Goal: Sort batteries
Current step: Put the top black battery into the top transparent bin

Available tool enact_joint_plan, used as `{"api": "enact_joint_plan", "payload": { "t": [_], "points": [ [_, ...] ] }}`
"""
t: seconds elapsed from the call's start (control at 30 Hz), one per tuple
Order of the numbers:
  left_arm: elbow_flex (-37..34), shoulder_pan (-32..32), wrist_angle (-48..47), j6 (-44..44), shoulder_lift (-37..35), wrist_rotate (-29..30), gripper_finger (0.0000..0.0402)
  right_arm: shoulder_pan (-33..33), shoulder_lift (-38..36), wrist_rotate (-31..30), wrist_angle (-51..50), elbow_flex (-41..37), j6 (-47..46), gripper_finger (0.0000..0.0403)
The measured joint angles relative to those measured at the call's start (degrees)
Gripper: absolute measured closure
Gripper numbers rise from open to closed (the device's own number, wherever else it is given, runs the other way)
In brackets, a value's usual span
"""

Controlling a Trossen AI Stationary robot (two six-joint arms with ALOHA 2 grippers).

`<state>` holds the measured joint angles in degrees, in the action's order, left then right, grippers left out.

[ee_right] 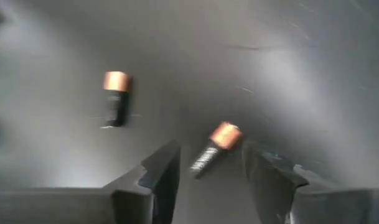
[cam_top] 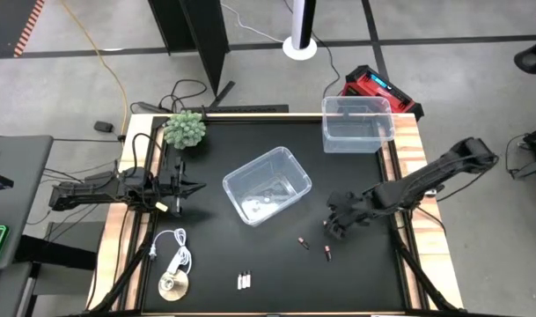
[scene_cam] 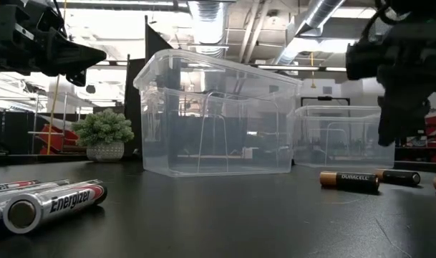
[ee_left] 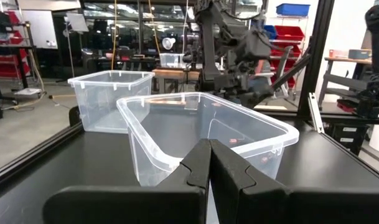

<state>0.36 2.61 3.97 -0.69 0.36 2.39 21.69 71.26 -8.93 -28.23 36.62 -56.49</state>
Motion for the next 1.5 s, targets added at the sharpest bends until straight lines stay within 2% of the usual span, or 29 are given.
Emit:
{"api": "enact_joint_plan", "payload": {
  "t": [0.13,0.3,0.63,0.8,1.13,1.23,1.5],
  "points": [
    [0.01,0.00,-0.01,-0.02,-0.02,-0.02,0.0397,1.71,6.32,-1.86,-4.80,3.34,-4.94,0.0198],
    [0.00,0.00,-0.04,-0.55,0.00,-0.02,0.0397,3.37,12.66,-1.88,-4.74,5.97,-8.10,0.0198],
    [0.00,0.00,-0.02,-0.76,0.00,-0.04,0.0397,3.35,20.25,-3.23,-6.08,7.74,-14.62,0.0205],
    [0.00,0.00,-0.02,-1.70,0.00,-0.05,0.0397,3.35,21.34,-3.63,-6.27,7.72,-15.16,0.0240],
    [0.01,0.00,-0.04,-1.73,-0.01,-0.07,0.0397,3.33,21.42,-3.69,-6.73,7.65,-13.74,0.0360],
    [0.01,-0.01,-0.02,-1.73,-0.01,-0.07,0.0397,3.33,21.42,-3.64,-6.64,7.63,-12.62,0.0374],
    [0.00,0.00,-0.01,-1.73,0.00,-0.07,0.0397,3.47,19.91,-4.67,-6.93,8.46,-9.64,0.0380]
  ]
}}
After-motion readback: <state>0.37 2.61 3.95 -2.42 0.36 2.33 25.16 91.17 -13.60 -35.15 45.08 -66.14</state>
